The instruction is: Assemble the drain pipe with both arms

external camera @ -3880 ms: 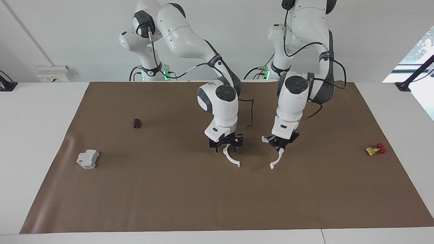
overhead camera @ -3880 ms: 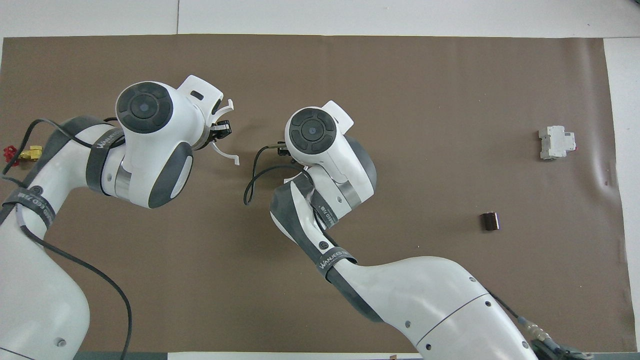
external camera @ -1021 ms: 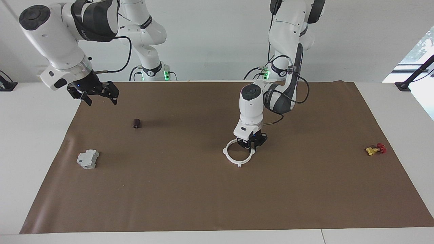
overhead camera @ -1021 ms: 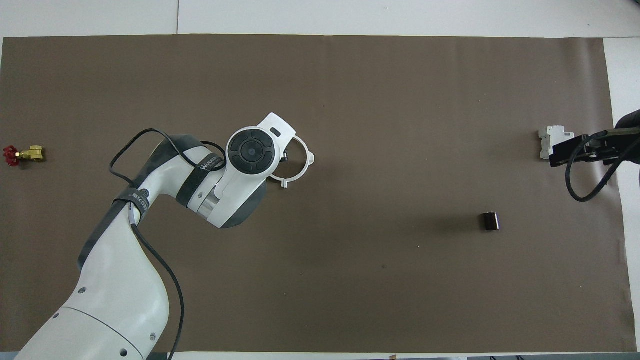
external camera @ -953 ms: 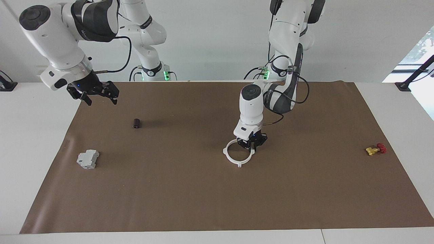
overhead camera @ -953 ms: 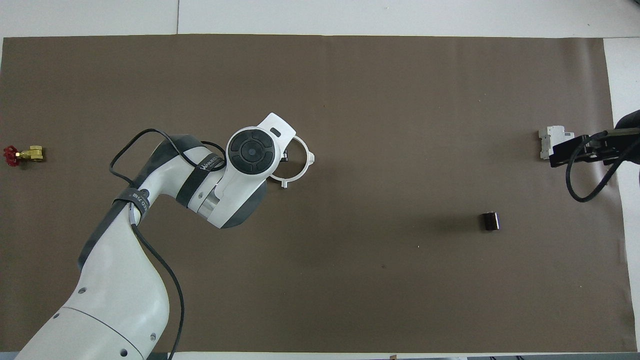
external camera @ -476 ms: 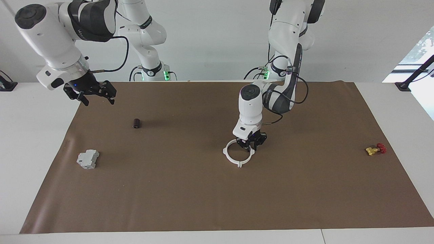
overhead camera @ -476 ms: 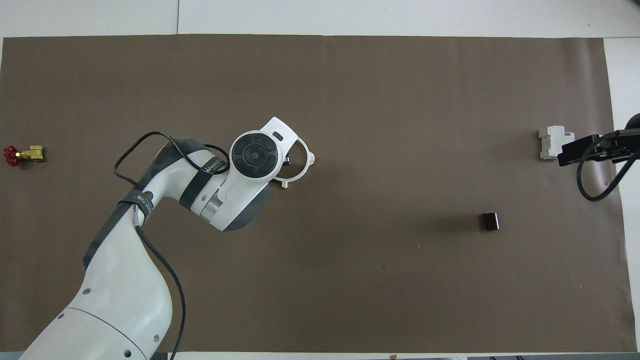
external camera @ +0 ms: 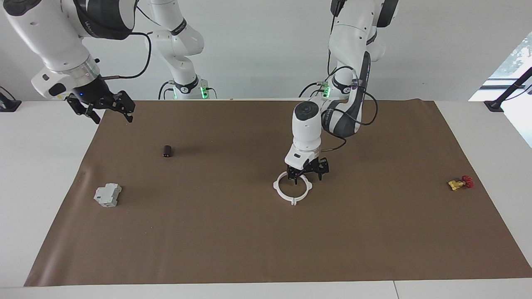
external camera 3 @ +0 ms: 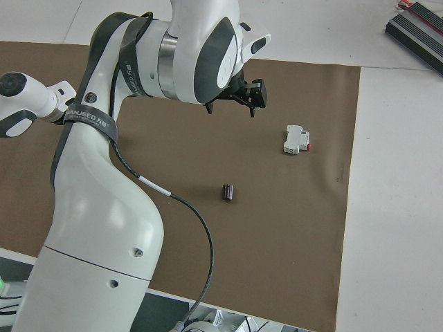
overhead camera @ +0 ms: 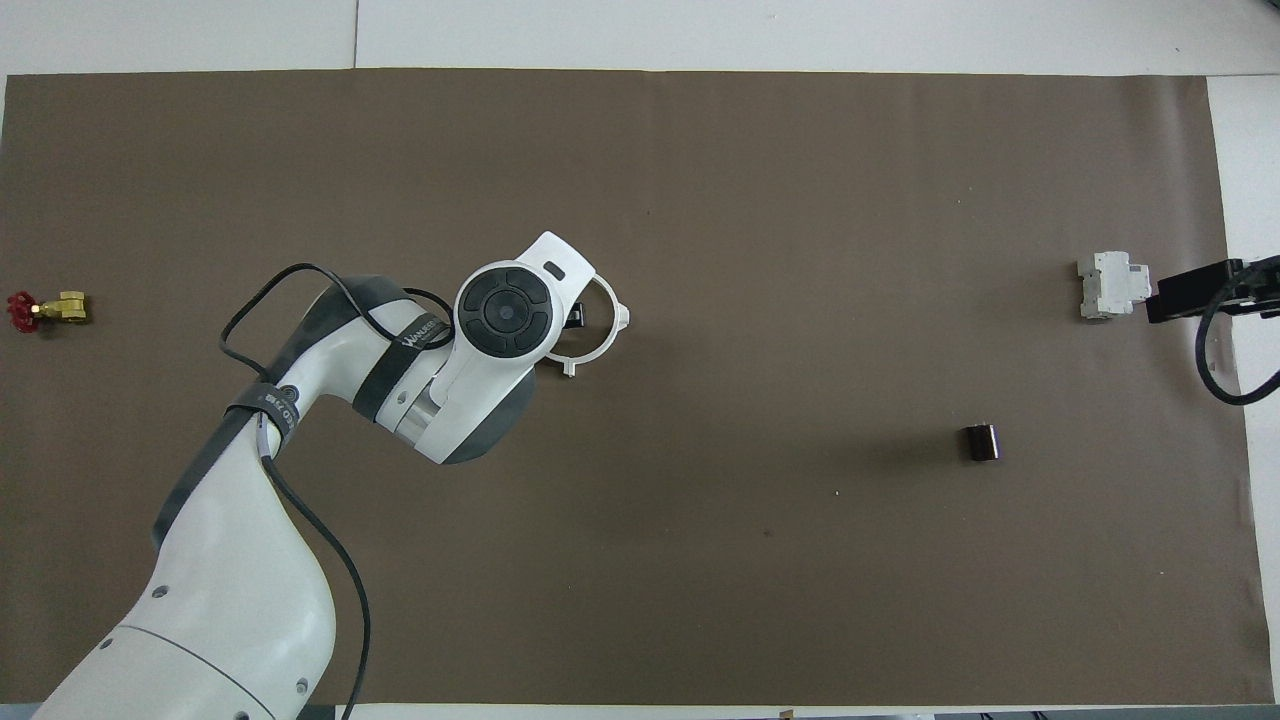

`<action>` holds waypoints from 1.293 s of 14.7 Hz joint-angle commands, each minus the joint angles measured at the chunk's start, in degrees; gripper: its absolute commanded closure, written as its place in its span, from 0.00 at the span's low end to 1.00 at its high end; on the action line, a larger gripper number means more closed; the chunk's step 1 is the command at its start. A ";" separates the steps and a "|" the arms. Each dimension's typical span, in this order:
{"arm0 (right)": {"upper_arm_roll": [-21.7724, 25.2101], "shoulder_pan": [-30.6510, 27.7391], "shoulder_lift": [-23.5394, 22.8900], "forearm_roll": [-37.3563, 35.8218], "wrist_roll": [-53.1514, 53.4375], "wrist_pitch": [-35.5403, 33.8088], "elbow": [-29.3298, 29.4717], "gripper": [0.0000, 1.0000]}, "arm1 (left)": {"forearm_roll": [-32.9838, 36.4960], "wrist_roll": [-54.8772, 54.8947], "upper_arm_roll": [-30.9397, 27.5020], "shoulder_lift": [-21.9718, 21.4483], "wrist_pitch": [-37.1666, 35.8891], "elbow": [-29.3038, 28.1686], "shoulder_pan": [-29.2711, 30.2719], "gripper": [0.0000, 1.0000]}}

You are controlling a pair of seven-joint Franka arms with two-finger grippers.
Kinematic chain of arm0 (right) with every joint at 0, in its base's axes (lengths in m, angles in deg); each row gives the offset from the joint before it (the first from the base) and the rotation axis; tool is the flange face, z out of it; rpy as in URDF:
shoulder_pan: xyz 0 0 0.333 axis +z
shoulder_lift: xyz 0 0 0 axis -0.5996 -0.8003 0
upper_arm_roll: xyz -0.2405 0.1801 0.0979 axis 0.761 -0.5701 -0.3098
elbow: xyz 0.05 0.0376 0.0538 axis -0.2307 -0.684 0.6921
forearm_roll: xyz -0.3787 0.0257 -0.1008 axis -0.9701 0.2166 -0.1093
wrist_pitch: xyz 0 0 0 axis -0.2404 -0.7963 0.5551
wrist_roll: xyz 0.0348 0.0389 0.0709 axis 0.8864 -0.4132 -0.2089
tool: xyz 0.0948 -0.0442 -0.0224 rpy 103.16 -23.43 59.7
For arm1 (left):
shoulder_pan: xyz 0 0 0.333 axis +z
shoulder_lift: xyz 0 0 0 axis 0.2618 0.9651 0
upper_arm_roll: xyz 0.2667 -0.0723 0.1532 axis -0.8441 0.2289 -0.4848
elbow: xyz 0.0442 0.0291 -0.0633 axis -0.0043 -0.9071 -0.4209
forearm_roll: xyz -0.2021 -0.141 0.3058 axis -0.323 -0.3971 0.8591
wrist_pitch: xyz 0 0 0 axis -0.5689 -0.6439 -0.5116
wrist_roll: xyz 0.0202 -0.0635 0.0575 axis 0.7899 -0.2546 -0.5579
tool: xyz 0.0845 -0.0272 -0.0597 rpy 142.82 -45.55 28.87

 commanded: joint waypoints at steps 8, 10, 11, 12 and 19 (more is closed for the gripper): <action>-0.63 -0.41 -0.56 0.28 0.84 -3.52 2.67 0.00 | -14.26 24.08 -0.08 -12.28 -10.00 0.52 16.55 0.00; -0.63 -0.41 -0.48 0.28 0.85 -3.43 2.67 0.00 | -14.53 29.54 -0.34 -13.42 -15.81 3.24 19.98 0.00; -0.63 -0.41 -0.56 0.28 0.85 -3.43 2.67 0.00 | -14.53 31.92 -0.26 -13.69 -18.09 4.48 21.74 0.00; -0.63 -0.32 -0.56 0.28 0.93 -3.43 2.67 0.00 | -14.62 33.94 -0.34 -14.30 -20.55 5.97 23.24 0.00; -0.71 -0.23 -0.65 0.20 0.93 -3.34 3.02 0.00 | -14.62 42.92 -0.96 -17.73 -38.31 16.51 31.07 0.00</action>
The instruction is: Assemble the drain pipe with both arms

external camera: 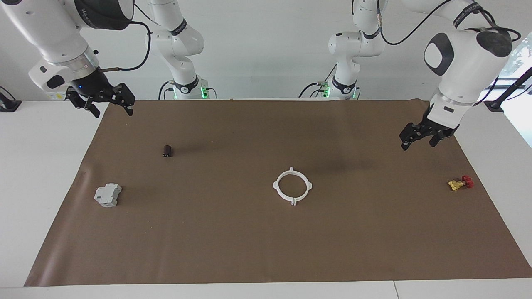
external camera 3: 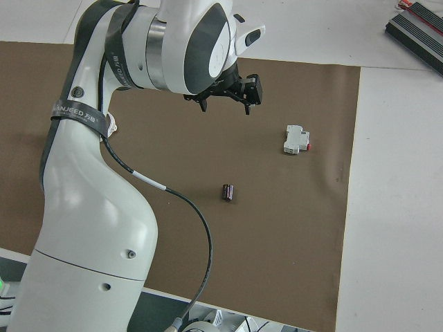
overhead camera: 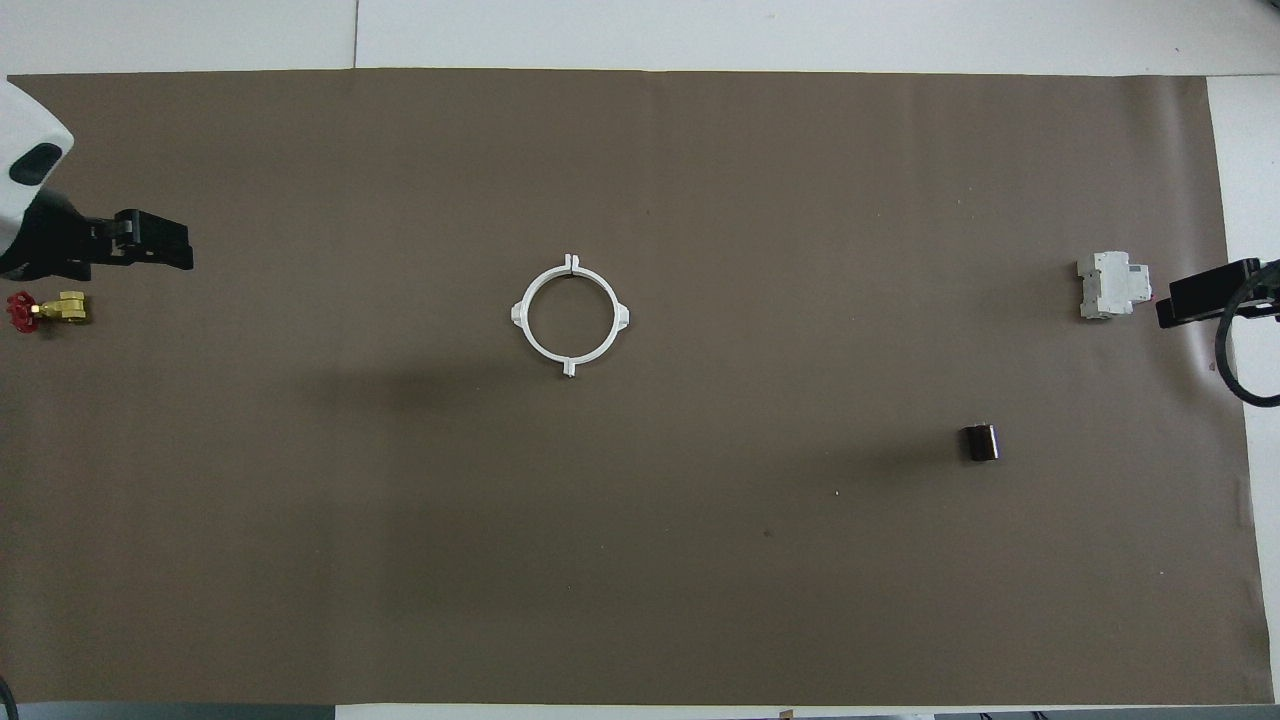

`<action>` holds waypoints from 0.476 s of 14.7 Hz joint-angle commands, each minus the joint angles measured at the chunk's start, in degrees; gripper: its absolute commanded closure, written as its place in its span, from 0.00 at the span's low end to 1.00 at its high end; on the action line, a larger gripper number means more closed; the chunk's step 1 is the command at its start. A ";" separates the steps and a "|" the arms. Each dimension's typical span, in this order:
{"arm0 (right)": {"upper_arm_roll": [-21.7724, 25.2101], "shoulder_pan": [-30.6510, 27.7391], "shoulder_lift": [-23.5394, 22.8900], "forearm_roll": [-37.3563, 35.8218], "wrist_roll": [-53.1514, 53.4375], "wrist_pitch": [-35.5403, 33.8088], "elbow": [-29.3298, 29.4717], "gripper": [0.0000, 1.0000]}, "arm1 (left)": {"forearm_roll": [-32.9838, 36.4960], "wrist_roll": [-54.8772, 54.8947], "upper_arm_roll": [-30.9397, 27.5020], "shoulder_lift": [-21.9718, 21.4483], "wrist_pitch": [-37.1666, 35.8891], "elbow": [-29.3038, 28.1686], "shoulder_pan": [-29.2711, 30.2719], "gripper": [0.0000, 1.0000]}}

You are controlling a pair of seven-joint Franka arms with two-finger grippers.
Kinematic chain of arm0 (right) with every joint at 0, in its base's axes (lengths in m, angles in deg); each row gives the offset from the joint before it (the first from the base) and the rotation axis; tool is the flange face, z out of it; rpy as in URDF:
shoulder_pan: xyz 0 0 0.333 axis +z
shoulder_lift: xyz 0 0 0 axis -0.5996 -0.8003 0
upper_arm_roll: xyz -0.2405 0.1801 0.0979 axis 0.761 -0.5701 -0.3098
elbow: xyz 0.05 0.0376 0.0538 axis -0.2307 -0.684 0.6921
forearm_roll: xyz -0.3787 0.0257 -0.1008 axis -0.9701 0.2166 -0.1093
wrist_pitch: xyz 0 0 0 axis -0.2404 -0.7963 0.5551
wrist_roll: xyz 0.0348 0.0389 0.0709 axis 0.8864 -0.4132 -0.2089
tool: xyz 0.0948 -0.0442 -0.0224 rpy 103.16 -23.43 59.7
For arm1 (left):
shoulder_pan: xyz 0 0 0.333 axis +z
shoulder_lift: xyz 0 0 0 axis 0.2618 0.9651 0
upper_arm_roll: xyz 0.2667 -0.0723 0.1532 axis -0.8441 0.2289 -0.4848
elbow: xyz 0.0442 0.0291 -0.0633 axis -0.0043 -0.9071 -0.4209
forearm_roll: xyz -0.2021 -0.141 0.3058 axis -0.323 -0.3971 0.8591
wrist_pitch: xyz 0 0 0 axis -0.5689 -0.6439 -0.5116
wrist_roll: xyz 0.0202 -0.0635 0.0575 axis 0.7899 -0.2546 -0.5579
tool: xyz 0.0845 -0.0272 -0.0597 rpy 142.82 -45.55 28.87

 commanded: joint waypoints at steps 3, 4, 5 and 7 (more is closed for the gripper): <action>-0.47 -0.25 -0.17 0.15 1.14 0.05 0.63 0.00 | -1.07 3.09 -0.14 -1.63 -10.19 5.48 2.80 0.00; -0.47 -0.16 -0.26 0.15 1.40 0.23 0.72 0.00 | -1.07 3.09 -0.05 -3.47 -11.16 4.78 3.33 0.00; -0.47 -0.16 -0.35 0.15 1.49 0.32 0.90 0.00 | -1.07 3.18 -0.05 -4.88 -12.04 3.99 3.68 0.00; -0.47 -0.16 -0.35 0.15 1.58 0.32 0.81 0.00 | -1.07 3.88 -0.22 -7.25 -12.40 1.10 4.82 0.00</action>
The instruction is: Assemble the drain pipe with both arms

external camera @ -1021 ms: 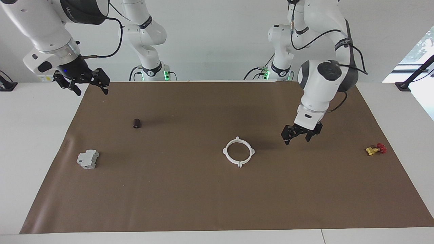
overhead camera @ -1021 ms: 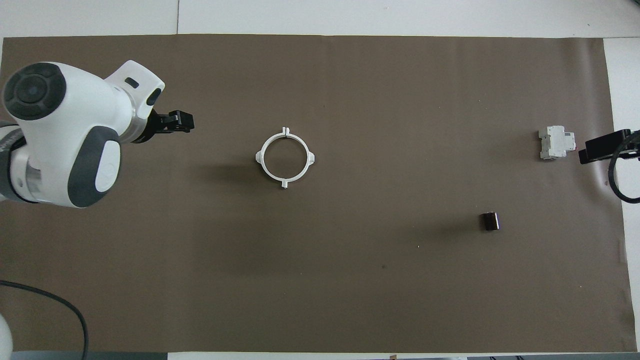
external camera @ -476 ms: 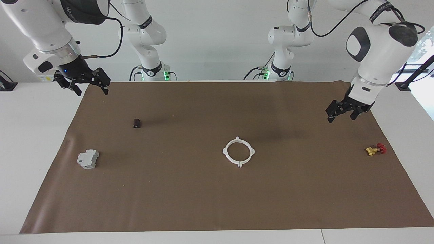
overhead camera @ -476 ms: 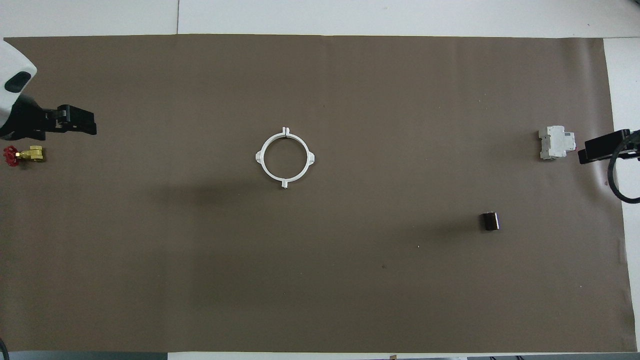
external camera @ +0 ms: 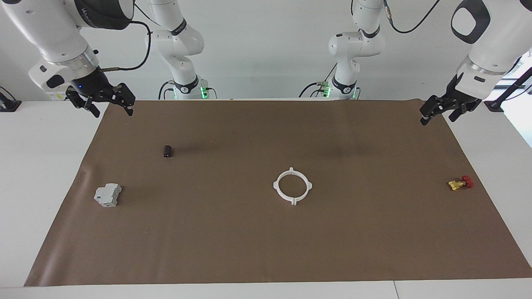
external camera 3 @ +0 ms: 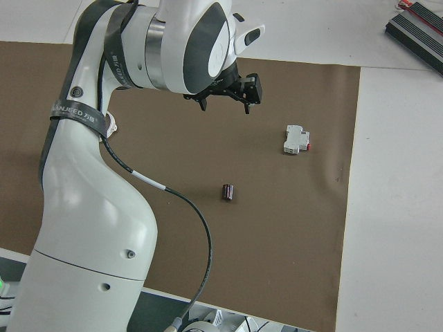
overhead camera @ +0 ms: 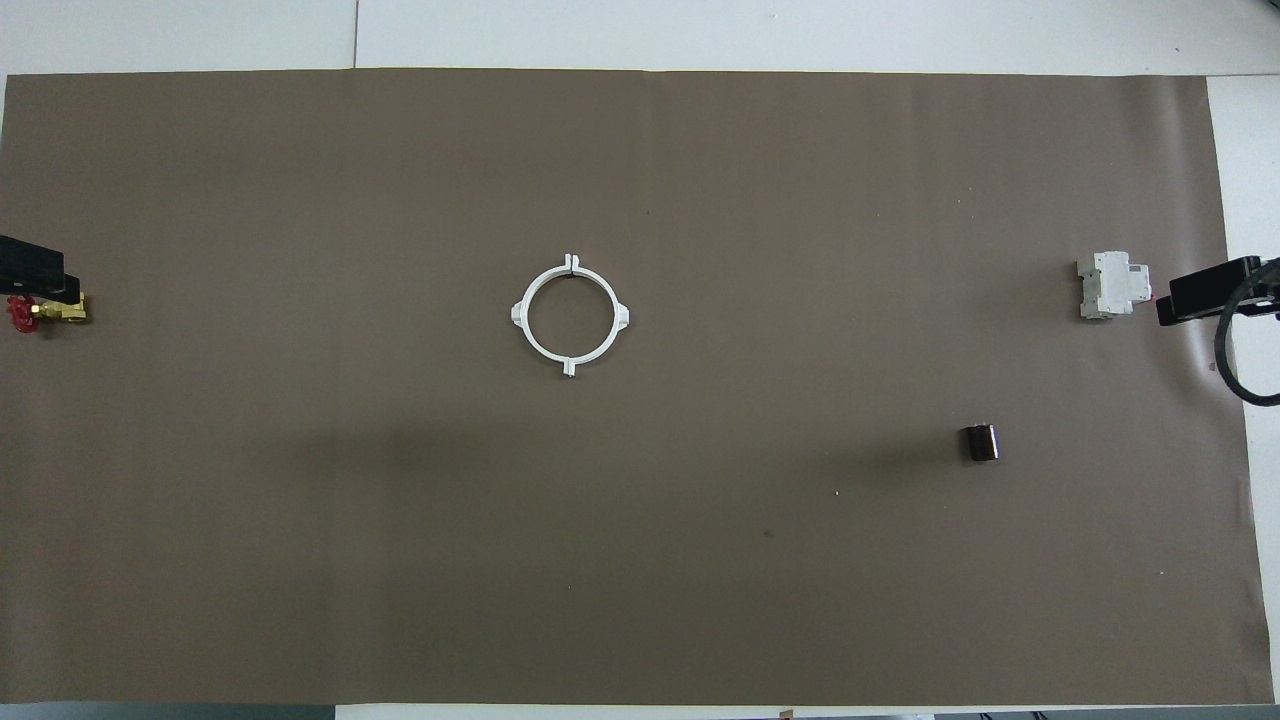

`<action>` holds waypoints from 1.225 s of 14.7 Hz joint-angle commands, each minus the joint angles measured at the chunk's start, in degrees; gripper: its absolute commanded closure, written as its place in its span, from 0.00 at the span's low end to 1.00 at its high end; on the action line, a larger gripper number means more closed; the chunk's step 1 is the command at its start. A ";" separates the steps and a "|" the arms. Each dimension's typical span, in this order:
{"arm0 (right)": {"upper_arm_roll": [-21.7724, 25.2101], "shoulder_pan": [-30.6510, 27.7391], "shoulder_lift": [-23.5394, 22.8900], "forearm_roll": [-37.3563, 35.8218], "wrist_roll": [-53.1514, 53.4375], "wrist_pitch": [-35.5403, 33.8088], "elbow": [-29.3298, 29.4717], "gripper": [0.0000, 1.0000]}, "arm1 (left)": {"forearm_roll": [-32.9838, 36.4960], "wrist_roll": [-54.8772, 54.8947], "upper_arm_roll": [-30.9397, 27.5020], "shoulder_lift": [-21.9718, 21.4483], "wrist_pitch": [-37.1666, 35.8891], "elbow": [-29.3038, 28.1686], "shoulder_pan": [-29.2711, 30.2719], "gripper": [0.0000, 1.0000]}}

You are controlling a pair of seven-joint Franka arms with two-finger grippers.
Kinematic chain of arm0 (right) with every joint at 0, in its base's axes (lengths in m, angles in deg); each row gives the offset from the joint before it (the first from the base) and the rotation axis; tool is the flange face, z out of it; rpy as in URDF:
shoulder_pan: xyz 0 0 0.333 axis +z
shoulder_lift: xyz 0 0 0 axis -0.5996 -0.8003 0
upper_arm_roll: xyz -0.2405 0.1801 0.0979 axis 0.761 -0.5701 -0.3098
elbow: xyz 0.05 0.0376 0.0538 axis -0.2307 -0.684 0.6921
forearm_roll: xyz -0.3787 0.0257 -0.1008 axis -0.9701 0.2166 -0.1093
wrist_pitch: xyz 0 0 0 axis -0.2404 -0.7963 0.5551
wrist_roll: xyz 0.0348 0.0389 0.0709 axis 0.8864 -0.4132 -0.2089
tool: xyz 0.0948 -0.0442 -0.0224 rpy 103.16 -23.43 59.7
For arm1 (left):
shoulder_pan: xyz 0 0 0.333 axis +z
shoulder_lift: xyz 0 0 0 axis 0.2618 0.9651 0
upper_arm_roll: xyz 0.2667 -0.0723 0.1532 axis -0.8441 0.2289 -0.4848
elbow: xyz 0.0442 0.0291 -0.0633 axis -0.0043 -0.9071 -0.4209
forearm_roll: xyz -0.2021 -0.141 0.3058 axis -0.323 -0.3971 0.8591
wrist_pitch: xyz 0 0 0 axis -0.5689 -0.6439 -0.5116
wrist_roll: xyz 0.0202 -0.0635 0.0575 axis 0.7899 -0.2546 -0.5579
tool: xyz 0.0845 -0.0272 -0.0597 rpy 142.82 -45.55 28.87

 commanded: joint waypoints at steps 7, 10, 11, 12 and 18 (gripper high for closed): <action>-0.41 -0.13 -0.35 0.15 1.16 0.27 0.62 0.00 | -0.88 3.62 0.01 -4.04 3.63 -5.11 1.32 0.00; -0.41 -0.13 -0.35 0.15 1.07 0.27 0.62 0.00 | -0.62 3.71 0.09 -3.52 3.81 -4.15 1.23 0.00; -0.41 -0.13 -0.35 0.15 1.07 0.27 0.62 0.00 | -0.53 3.71 0.09 -3.17 3.55 -3.36 1.23 0.00; -0.41 -0.13 -0.35 0.15 1.07 0.27 0.62 0.00 | -0.44 3.71 0.09 -1.94 2.94 -2.22 1.23 0.00; -0.50 -0.13 -0.35 0.15 1.07 0.27 0.62 0.00 | -0.44 3.62 0.18 0.53 1.79 0.34 1.14 0.00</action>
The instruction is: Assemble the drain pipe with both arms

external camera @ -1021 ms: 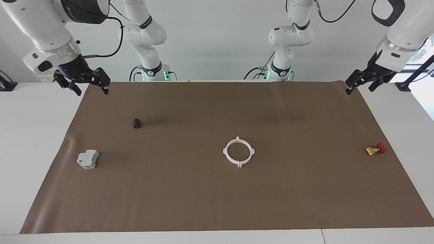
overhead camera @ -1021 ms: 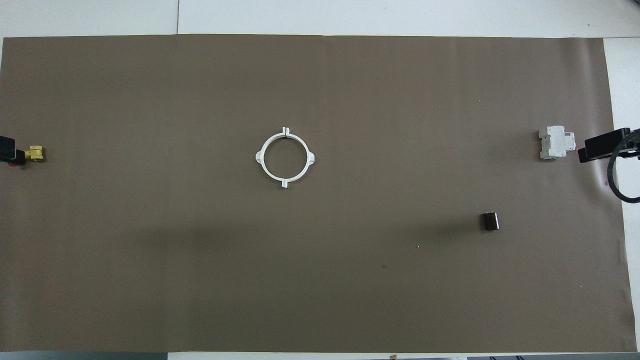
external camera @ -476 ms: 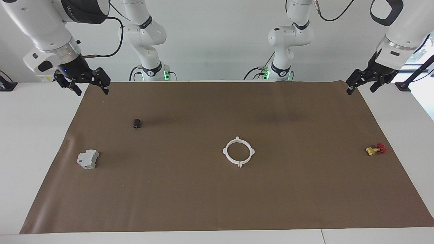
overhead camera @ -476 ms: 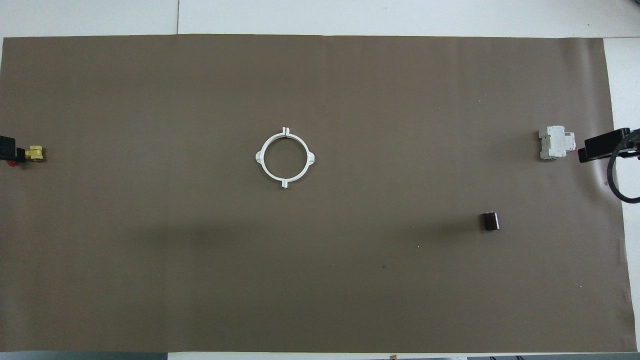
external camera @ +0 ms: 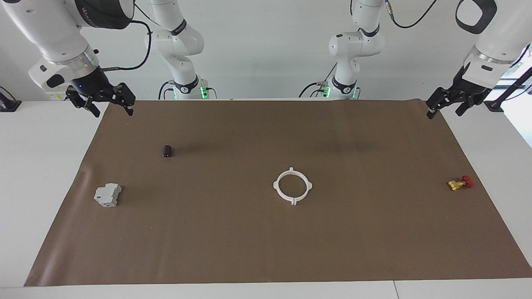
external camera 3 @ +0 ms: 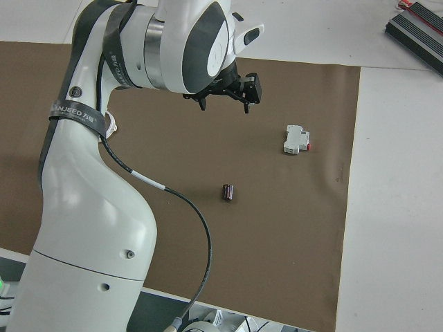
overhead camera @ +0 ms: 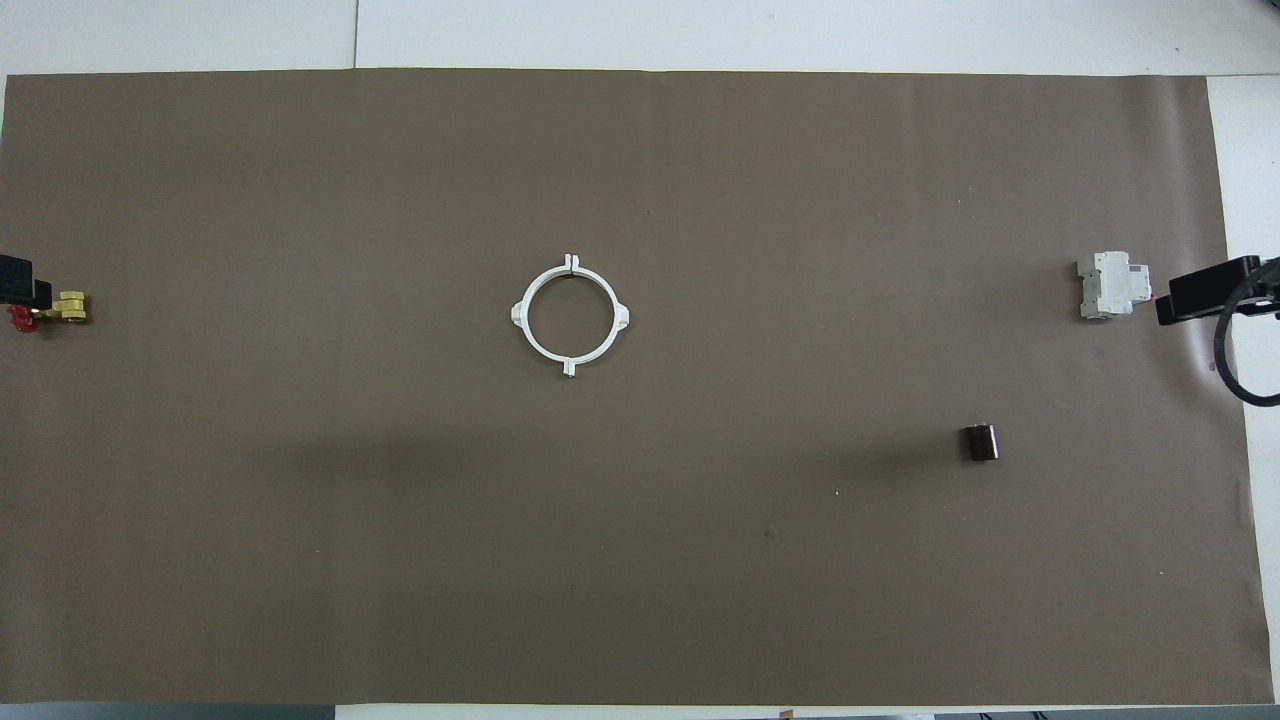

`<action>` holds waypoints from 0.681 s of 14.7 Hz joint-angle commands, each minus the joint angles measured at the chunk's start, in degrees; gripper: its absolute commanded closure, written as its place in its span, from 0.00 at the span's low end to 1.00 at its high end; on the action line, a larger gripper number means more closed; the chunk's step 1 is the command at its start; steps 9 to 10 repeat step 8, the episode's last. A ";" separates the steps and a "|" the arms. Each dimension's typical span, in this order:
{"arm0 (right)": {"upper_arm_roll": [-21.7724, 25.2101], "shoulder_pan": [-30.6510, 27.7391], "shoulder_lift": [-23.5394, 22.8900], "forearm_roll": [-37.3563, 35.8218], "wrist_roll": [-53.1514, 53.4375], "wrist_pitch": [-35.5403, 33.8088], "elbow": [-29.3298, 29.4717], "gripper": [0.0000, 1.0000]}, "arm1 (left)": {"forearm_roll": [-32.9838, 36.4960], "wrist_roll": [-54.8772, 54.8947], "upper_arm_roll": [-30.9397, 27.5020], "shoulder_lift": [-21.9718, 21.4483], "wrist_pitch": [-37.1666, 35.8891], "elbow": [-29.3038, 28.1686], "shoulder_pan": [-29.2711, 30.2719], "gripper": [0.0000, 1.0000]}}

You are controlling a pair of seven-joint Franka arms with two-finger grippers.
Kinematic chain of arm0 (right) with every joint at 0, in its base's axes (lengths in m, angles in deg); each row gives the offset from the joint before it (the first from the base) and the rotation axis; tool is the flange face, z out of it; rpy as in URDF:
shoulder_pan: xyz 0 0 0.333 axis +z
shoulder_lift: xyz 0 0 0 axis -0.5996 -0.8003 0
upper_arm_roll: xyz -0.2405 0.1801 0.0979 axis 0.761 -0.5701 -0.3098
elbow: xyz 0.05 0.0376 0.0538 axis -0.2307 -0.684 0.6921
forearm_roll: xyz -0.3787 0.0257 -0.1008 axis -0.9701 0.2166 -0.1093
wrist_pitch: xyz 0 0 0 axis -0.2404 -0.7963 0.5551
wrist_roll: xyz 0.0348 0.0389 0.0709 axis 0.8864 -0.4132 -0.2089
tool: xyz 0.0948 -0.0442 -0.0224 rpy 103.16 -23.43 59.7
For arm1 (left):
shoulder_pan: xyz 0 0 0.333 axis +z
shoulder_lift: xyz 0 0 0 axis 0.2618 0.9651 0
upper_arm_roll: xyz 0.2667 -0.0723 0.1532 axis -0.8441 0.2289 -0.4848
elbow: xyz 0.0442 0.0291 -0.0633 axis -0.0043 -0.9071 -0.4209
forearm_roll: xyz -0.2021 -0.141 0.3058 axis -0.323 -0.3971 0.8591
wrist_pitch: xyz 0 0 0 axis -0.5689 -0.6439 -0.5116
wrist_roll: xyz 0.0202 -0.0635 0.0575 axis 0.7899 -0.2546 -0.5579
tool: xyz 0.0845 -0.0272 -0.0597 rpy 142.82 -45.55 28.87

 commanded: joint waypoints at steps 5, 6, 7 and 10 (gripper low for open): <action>-0.43 -0.18 -0.34 0.24 1.04 0.27 0.56 0.00 | -0.42 0.22 -0.11 0.52 -1.28 0.82 -0.45 0.00; -0.43 -0.18 -0.34 0.15 1.04 0.27 0.56 0.00 | -0.42 0.22 -0.11 0.52 -1.28 0.82 -0.45 0.00; -0.43 -0.18 -0.34 0.24 1.04 0.27 0.56 0.00 | -0.42 0.22 -0.11 0.43 -1.37 0.73 -0.45 0.00; -0.43 -0.18 -0.34 0.15 1.04 0.27 0.56 0.00 | -0.42 0.31 -0.11 0.43 -1.71 0.56 -0.45 0.00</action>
